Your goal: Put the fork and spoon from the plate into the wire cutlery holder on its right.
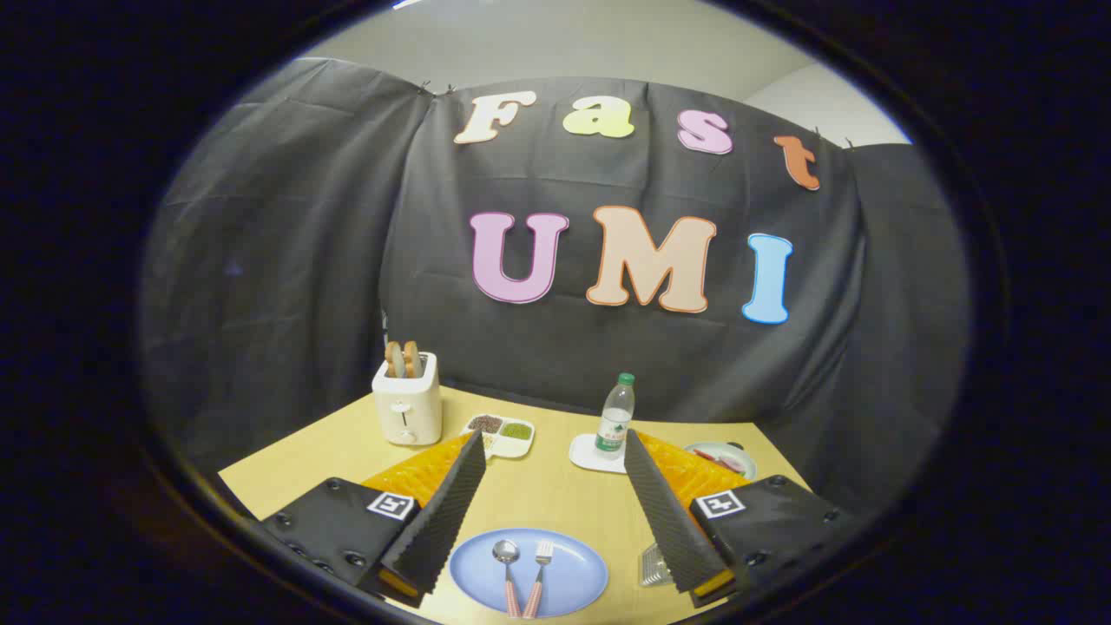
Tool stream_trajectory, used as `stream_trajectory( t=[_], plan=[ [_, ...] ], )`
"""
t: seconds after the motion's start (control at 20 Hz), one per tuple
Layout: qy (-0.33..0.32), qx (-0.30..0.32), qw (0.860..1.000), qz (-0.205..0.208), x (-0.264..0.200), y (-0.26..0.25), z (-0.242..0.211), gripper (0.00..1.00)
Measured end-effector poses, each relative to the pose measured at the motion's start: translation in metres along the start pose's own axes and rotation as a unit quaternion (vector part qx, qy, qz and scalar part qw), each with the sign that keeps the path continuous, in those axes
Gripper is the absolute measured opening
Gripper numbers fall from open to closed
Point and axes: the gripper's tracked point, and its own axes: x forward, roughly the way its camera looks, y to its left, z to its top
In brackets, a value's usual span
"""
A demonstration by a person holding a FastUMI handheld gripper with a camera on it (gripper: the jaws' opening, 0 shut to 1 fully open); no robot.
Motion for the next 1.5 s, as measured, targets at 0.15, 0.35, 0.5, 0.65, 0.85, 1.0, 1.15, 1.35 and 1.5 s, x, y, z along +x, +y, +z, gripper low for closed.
stream_trajectory(
  t=[0.15,0.35,0.5,0.65,0.85,1.0,1.15,1.35,1.5],
  plan=[
    [0.001,-0.011,1.0,-0.016,0.003,-0.009,0.002,1.0],
    [0.009,0.001,1.0,-0.028,0.004,-0.017,-0.007,1.0],
    [0.018,0.003,0.999,-0.036,0.0,-0.018,-0.014,1.0],
    [0.022,0.004,0.999,-0.037,-0.004,-0.012,-0.017,1.0],
    [0.025,-0.003,0.999,-0.039,-0.004,-0.006,-0.021,1.0],
    [0.041,-0.012,0.998,-0.041,-0.001,-0.001,-0.032,1.0],
    [0.08,-0.017,0.996,-0.037,0.003,0.007,-0.056,1.0],
    [0.135,-0.012,0.99,-0.038,0.008,0.015,-0.094,1.0],
    [0.187,-0.025,0.981,-0.051,0.01,0.014,-0.133,1.0]
  ],
)
